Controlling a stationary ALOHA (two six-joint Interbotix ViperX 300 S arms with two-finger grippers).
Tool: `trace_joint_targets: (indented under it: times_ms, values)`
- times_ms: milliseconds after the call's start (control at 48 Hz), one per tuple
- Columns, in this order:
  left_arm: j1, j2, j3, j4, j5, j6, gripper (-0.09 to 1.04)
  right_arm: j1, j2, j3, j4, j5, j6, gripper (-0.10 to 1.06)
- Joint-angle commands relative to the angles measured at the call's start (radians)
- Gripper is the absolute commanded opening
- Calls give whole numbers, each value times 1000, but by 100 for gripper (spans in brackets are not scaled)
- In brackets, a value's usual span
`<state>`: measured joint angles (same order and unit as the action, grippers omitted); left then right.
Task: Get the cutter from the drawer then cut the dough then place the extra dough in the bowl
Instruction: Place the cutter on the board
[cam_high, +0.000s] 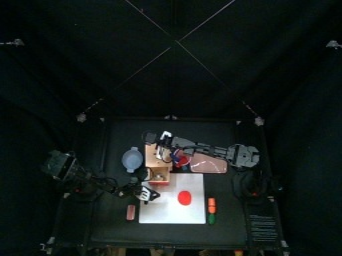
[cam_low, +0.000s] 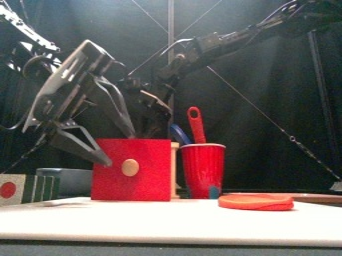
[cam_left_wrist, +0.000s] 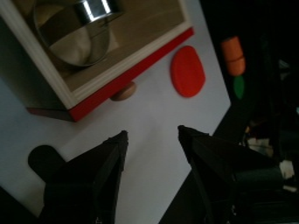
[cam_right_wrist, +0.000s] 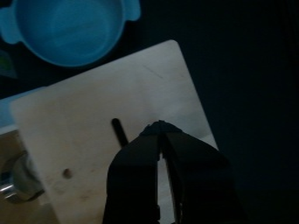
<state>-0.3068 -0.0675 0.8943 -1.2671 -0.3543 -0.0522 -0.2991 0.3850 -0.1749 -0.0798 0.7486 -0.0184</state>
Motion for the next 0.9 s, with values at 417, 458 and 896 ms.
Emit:
trace_joint_targets:
  times_ms: [417,458,896]
  values:
    - [124,-423,256,497,-2,5,85,161,-201,183,2,-54,0,21]
    - [147,-454,273,534,-2,5,85,173,-207,201,2,-66,2,25]
    - [258,-586,356,681,43,-6,85,209,-209,284,17,-156,21,75]
